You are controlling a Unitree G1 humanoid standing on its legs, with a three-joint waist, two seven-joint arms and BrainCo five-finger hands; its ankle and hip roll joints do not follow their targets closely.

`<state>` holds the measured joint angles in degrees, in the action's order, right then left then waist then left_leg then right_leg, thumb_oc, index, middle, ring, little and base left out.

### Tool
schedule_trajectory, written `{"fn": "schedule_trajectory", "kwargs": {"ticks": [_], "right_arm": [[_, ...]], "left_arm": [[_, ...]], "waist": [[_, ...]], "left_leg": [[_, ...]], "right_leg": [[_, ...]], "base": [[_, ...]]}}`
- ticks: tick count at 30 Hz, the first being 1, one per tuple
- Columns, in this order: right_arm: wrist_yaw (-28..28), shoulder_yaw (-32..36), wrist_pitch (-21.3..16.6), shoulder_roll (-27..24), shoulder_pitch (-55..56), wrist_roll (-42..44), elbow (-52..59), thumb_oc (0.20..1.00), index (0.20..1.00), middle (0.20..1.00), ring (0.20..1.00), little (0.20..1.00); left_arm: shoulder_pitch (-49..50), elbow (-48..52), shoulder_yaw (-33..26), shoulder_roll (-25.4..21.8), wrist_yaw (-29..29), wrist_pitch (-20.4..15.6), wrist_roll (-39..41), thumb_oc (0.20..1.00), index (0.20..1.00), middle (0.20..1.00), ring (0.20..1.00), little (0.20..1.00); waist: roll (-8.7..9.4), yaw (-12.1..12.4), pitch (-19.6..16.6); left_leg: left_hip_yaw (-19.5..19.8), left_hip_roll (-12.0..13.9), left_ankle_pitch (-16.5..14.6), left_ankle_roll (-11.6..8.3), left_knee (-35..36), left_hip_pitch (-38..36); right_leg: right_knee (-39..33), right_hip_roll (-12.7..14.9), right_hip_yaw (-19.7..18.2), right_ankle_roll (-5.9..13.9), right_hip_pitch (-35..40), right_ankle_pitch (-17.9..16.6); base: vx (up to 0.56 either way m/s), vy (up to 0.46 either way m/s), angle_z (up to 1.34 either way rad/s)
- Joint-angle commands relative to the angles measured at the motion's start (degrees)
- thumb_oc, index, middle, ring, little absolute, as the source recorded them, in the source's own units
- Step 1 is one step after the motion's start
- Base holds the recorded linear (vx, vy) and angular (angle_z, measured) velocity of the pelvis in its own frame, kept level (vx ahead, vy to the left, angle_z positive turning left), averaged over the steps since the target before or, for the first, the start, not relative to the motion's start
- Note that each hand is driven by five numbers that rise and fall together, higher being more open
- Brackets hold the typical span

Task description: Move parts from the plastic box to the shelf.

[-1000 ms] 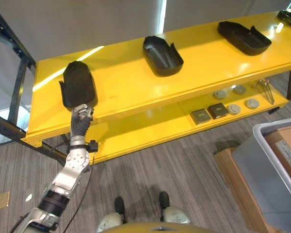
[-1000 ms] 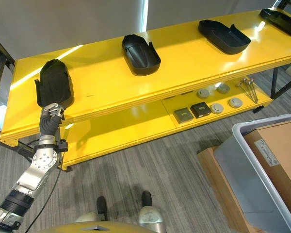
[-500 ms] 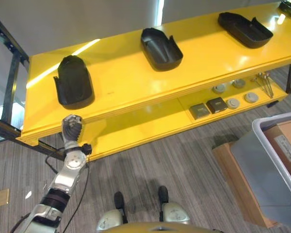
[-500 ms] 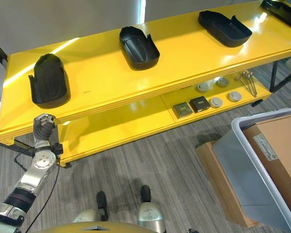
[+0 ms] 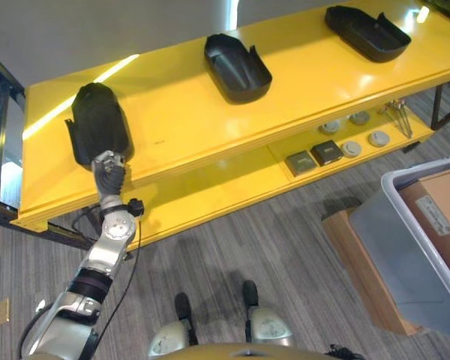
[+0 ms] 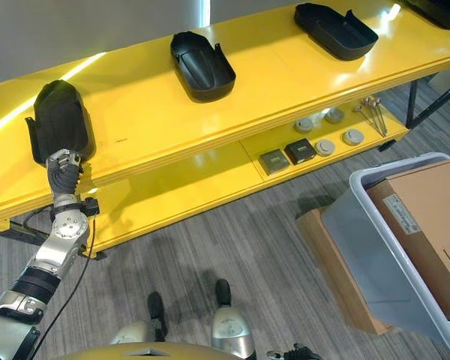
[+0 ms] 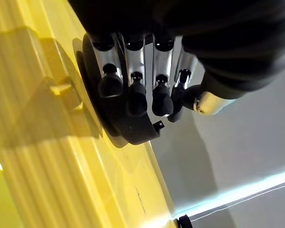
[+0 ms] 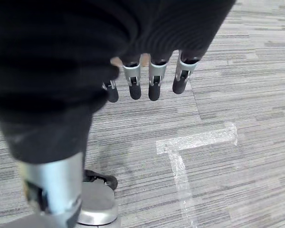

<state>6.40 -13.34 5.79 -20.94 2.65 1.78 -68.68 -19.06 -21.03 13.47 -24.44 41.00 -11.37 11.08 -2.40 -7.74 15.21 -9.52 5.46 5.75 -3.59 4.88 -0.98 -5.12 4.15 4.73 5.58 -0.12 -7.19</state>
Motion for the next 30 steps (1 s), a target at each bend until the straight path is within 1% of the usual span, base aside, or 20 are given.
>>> {"fn": "schedule_trajectory", "kwargs": {"ticks": [1,8,12,16,20,24,28,30], "right_arm": [[0.0,-2.6,-0.5,-0.6,-1.4,-1.6,-3.1,1.0,1.0,1.0,1.0,1.0],[0.1,-3.0,-0.9,-0.5,-2.6,-1.5,-3.8,1.0,1.0,1.0,1.0,1.0],[0.0,-3.5,-1.0,-0.8,-3.5,-1.3,-4.0,1.0,1.0,1.0,1.0,1.0],[-0.3,-3.7,-1.4,-1.2,-3.9,-1.3,-4.4,1.0,1.0,1.0,1.0,1.0],[-0.3,-3.8,-1.8,-1.5,-4.5,-1.6,-4.8,1.0,1.0,1.0,1.0,1.0],[-0.5,-4.0,-1.6,-1.6,-4.9,-1.4,-4.8,1.0,1.0,1.0,1.0,1.0],[-0.7,-4.2,-1.4,-1.8,-5.4,-1.5,-4.8,1.0,1.0,1.0,1.0,1.0],[-0.6,-4.3,-1.3,-1.8,-5.5,-1.5,-4.8,1.0,1.0,1.0,1.0,1.0]], "left_arm": [[-7.0,-4.0,-1.4,0.2,1.5,-3.0,-0.2,0.2,0.2,0.2,0.2,0.2],[-8.7,-10.0,-1.5,1.0,2.7,-3.2,0.4,0.2,0.2,0.2,0.2,0.2],[-11.5,-15.0,-2.1,0.1,2.6,-4.4,0.8,0.2,0.2,0.2,0.2,0.2],[-13.9,-16.5,-2.5,-1.5,2.3,-4.9,1.0,0.2,0.2,0.2,0.2,0.2],[-16.2,-16.2,-2.6,-3.4,2.3,-4.3,1.1,0.2,0.2,0.2,0.2,0.2],[-17.4,-17.0,-2.8,-3.8,1.9,-4.6,1.1,0.2,0.2,0.2,0.2,0.2],[-19.3,-17.3,-2.7,-4.7,0.9,-4.1,3.6,0.2,0.2,0.2,0.2,0.2],[-19.6,-17.5,-3.0,-4.7,0.0,-4.4,5.1,0.2,0.2,0.2,0.2,0.2]], "waist": [[1.58,0.2,0.4],[1.55,-0.1,0.8],[1.57,-0.6,1.3],[1.6,-1.0,1.7],[1.54,-1.2,2.0],[1.59,-1.4,2.0],[1.53,-1.6,2.1],[1.5,-1.6,2.2]], "left_leg": [[-0.9,1.5,-0.9,0.48,0.1,0.1],[-1.1,1.5,-0.9,0.47,0.1,0.6],[-1.5,1.5,-0.8,0.43,0.1,1.0],[-1.7,1.5,-0.8,0.42,0.1,1.1],[-1.9,1.5,-0.9,0.45,0.1,1.4],[-1.9,1.5,-0.9,0.47,0.1,1.6],[-2.0,1.4,-0.9,0.57,0.1,1.6],[-1.9,1.3,-0.9,0.58,0.1,1.7]], "right_leg": [[0.1,2.3,-2.2,0.9,-0.4,1.5],[0.1,2.3,-2.5,0.84,-1.0,1.5],[0.1,2.3,-2.9,0.79,-1.5,1.3],[0.1,2.2,-3.3,0.68,-1.9,1.2],[0.1,2.1,-3.7,0.6,-2.5,1.0],[0.1,2.1,-3.8,0.51,-2.7,1.1],[0.2,2.1,-4.1,0.4,-2.8,1.1],[0.2,2.1,-4.2,0.35,-2.9,1.1]], "base": [[-0.01,0.001,-0.03],[-0.01,0.002,-0.02],[-0.01,0.013,-0.03],[0.0,0.003,-0.01],[0.0,0.0,0.0],[0.0,0.002,-0.01],[0.0,0.0,0.0],[0.0,0.0,0.0]]}}
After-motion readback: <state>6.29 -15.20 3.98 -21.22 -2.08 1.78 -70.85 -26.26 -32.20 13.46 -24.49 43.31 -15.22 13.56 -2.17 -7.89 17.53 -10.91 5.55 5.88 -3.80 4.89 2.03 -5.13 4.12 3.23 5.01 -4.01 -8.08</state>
